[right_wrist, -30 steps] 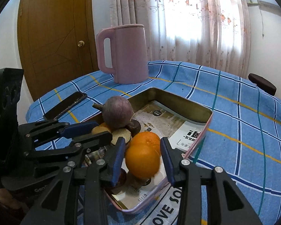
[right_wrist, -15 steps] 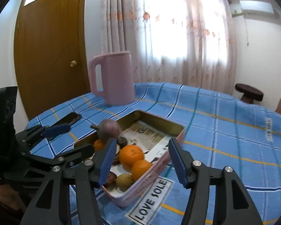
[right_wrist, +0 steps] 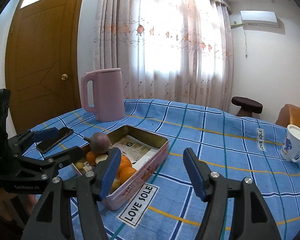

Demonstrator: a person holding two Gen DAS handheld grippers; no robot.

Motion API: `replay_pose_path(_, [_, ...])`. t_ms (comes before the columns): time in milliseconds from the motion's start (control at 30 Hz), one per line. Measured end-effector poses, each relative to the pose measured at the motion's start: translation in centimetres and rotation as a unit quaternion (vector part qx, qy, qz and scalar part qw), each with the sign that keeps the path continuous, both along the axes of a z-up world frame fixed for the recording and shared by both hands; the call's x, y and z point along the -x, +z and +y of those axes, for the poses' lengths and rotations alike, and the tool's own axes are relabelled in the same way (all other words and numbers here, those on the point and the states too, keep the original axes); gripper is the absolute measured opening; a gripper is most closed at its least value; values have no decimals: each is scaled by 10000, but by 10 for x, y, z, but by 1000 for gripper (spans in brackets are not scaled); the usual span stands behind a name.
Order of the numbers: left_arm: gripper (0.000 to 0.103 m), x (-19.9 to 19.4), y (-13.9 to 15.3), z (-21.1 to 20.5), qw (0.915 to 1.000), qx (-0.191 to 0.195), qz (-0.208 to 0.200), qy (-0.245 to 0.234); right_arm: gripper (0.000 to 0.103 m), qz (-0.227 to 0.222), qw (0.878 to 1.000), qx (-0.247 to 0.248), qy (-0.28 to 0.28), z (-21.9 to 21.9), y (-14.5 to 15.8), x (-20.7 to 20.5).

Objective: Organize fruits

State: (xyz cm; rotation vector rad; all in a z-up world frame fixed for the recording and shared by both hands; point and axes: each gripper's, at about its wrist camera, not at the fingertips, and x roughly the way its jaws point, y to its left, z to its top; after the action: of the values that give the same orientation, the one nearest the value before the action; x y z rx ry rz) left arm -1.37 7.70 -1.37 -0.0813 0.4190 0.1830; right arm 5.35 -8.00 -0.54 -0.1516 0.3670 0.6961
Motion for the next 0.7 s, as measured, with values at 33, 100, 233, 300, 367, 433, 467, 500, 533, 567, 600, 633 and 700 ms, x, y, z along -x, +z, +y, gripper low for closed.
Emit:
replay_pose_path(33, [100, 1, 1, -1, 10000, -8, -7, 3, 66, -6, 10000, -7, -12, -2, 1, 1])
replay_pose_path(100, [100, 2, 2, -3, 10000, -13, -23, -18, 66, -15, 10000, -39, -41, -5, 2, 2])
replay_pose_path(233, [100, 3, 4, -5, 10000, -32, -43, -27, 66, -45, 9999, -73, -86, -10, 4, 5])
replay_pose_path(300, [101, 3, 4, -7, 10000, -45, -52, -24, 66, -54, 9999, -91, -96, -12, 4, 6])
replay_pose_path(367, [101, 3, 5, -8, 10000, -57, -37, -31, 67, -61, 9999, -102, -104, -13, 5, 7])
replay_pose_path(433, [101, 2, 4, -9, 10000, -70, -33, -46, 67, -61, 9999, -105, -114, -14, 5, 7])
replay_pose_path(467, [101, 2, 4, -10, 10000, -75, -32, -50, 67, -53, 9999, -108, -115, -14, 5, 7])
replay_pose_path(500, [101, 2, 4, -10, 9999, -80, -31, -52, 67, -50, 9999, -112, -119, -14, 5, 7])
replay_pose_path(533, [101, 2, 4, -11, 9999, -82, -28, -58, 67, -47, 9998, -120, -125, -15, 4, 6])
replay_pose_path(567, [101, 2, 4, -11, 9999, -86, -26, -63, 67, -44, 9998, -125, -128, -15, 4, 6])
replay_pose_path(600, [101, 2, 4, -12, 9999, -94, -23, -59, 67, -40, 9998, -130, -133, -16, 4, 6])
replay_pose_path(633, [101, 2, 4, -12, 9999, -91, -20, -55, 67, -38, 9998, -137, -138, -17, 4, 6])
replay_pose_path(700, [101, 2, 4, -13, 9999, -80, -19, -65, 67, -36, 9998, -147, -141, -17, 4, 6])
